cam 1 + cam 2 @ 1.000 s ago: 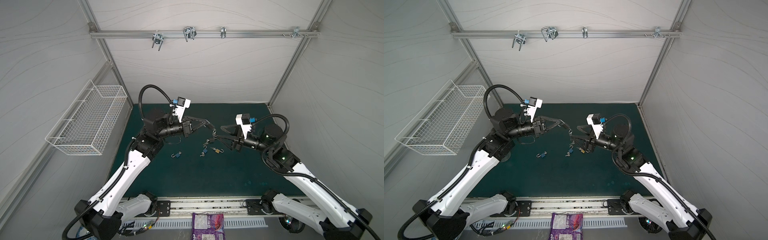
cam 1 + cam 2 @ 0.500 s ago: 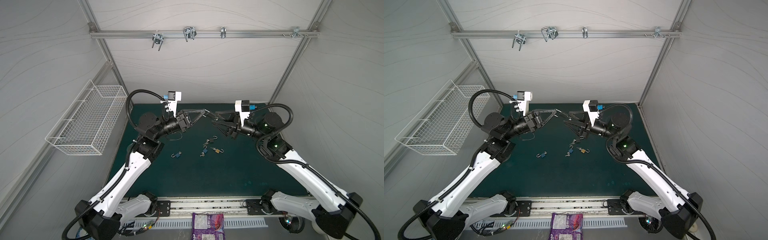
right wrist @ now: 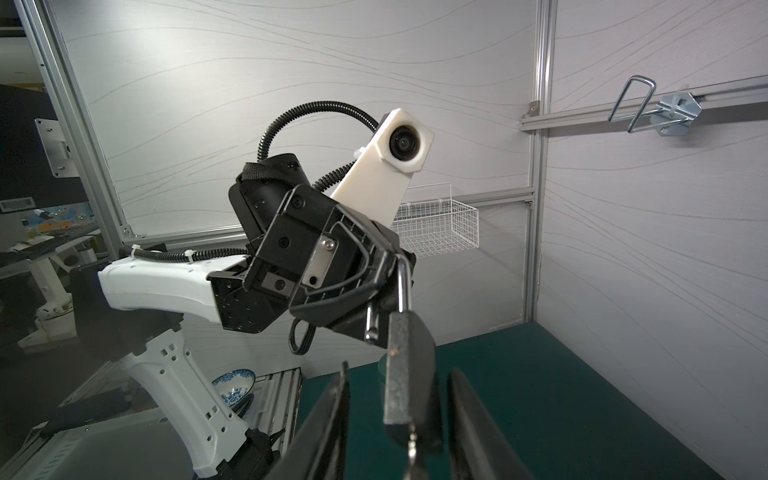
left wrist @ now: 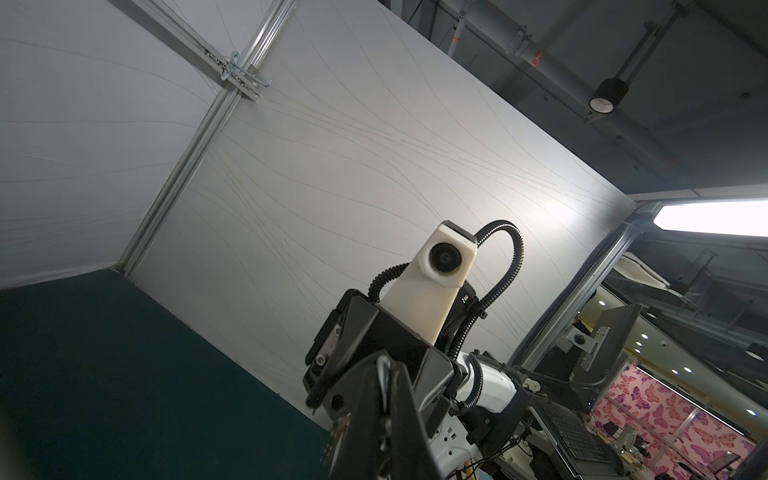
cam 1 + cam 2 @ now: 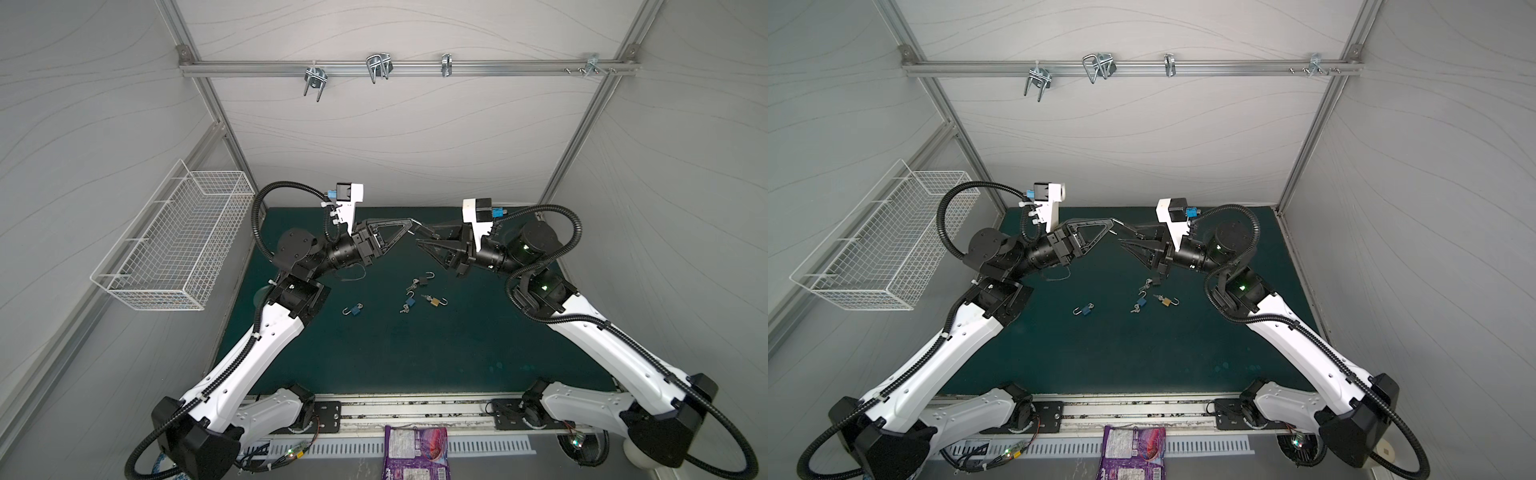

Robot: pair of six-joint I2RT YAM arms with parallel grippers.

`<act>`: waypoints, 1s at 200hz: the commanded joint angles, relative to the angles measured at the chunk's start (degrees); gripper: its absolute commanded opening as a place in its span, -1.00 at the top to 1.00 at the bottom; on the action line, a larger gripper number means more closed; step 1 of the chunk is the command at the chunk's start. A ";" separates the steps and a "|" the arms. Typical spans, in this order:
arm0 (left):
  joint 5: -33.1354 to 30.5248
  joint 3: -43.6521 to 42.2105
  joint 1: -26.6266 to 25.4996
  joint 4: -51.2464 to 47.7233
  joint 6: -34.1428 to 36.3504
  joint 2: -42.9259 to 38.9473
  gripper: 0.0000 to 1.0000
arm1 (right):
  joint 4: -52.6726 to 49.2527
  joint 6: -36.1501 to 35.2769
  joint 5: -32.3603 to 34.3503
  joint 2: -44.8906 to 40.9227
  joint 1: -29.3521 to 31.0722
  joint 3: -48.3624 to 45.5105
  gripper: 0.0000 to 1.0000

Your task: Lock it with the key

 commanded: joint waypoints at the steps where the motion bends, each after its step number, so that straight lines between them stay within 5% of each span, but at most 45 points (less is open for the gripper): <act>1: 0.85 0.47 -0.22 5.28 -1.29 -0.38 1.00 | 2.33 0.49 1.31 -1.81 0.44 0.52 0.27; 79: 0.87 0.23 -0.23 5.75 -1.09 -0.90 1.00 | 0.68 -0.57 2.25 -3.30 0.43 0.39 0.58; 139: 0.79 -0.23 -0.19 6.96 -1.72 -1.53 1.00 | -0.77 -0.43 1.25 -2.35 0.96 1.72 0.64; 200: 1.37 0.31 -0.21 5.79 -0.59 -2.34 1.00 | -3.98 2.26 0.93 -2.13 1.79 3.75 1.00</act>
